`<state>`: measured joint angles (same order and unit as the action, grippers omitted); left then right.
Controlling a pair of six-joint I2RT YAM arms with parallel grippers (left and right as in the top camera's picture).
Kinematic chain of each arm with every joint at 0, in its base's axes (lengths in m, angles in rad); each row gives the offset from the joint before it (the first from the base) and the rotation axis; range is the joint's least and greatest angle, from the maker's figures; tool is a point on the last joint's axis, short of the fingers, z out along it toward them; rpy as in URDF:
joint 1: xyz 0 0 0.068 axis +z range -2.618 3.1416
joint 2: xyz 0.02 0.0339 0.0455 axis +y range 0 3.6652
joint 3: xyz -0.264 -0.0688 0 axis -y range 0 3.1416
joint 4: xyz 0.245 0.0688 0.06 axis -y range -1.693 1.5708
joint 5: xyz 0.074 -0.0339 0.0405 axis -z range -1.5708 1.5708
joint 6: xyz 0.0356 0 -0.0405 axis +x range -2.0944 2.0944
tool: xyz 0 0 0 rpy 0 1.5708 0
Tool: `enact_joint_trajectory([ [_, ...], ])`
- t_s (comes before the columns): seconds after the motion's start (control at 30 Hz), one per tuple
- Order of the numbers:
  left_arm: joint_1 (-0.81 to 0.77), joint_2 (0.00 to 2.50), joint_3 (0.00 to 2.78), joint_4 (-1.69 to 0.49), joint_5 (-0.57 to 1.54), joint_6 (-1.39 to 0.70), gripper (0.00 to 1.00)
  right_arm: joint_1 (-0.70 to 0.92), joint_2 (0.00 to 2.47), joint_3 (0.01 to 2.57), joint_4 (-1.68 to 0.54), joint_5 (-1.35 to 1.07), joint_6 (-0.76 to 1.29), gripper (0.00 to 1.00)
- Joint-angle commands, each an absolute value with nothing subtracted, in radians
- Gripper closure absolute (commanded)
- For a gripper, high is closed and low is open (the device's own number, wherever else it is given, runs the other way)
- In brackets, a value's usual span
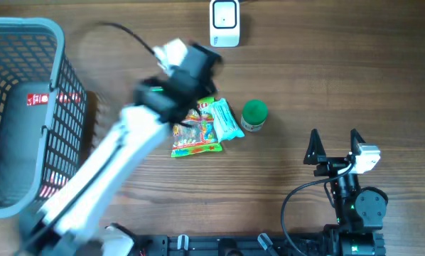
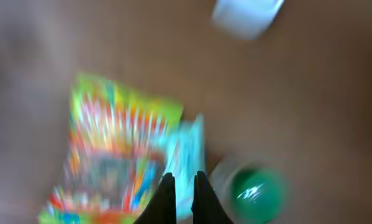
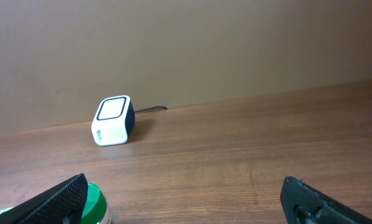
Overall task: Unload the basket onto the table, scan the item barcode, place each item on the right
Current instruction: 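Pick the light-blue wipes pack with left gripper, place beside Haribo bag, then take the small red-white box from basket with left gripper, drop on table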
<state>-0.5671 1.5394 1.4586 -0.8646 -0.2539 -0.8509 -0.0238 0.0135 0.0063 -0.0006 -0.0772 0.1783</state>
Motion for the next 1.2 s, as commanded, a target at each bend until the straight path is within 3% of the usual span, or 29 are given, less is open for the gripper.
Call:
enact_joint_trajectory([
  [0.0, -0.429, 1.324, 1.56, -0.873, -0.437, -0.732, 0.96, -0.02, 0.009, 0.005, 0.001, -0.067, 0.184, 0.0],
  [0.07, -0.202, 1.182, 1.56, -0.881, -0.451, -0.741, 0.96, -0.02, 0.009, 0.005, 0.002, -0.067, 0.184, 0.0],
  [0.1, -0.065, 1.142, 1.56, -0.893, -0.449, -0.752, 0.52, -0.02, 0.009, 0.005, 0.001, -0.067, 0.184, 0.0],
  [0.13, 0.003, 1.131, 1.56, -0.905, -0.442, -0.772, 0.3, -0.02, 0.009, 0.005, 0.001, -0.067, 0.184, 0.0],
  [0.2, 0.186, 1.133, 1.558, -0.949, -0.377, -0.828, 0.13, -0.02, 0.009, 0.005, 0.001, -0.067, 0.184, 0.0],
  [0.4, 0.52, 1.306, 1.556, -1.116, -0.186, -0.963, 0.05, -0.02, 0.009, 0.005, 0.001, -0.067, 0.184, 0.0],
  [0.47, 0.595, 1.383, 1.556, -1.184, -0.166, -0.985, 0.0, -0.02, 0.009, 0.005, 0.001, -0.067, 0.184, 0.0],
  [0.57, 0.679, 1.544, 1.556, -1.293, -0.093, -0.984, 0.0, -0.02, 0.009, 0.005, 0.001, -0.067, 0.184, 0.0],
  [0.9, 0.711, 1.847, 1.544, -1.448, -0.101, -0.747, 0.0, -0.02, 0.009, 0.005, 0.001, -0.067, 0.184, 0.0],
  [1.17, 0.711, 1.869, 1.234, -1.196, -0.105, -0.748, 0.06, -0.02, 0.009, 0.005, 0.001, -0.067, 0.184, 0.0],
])
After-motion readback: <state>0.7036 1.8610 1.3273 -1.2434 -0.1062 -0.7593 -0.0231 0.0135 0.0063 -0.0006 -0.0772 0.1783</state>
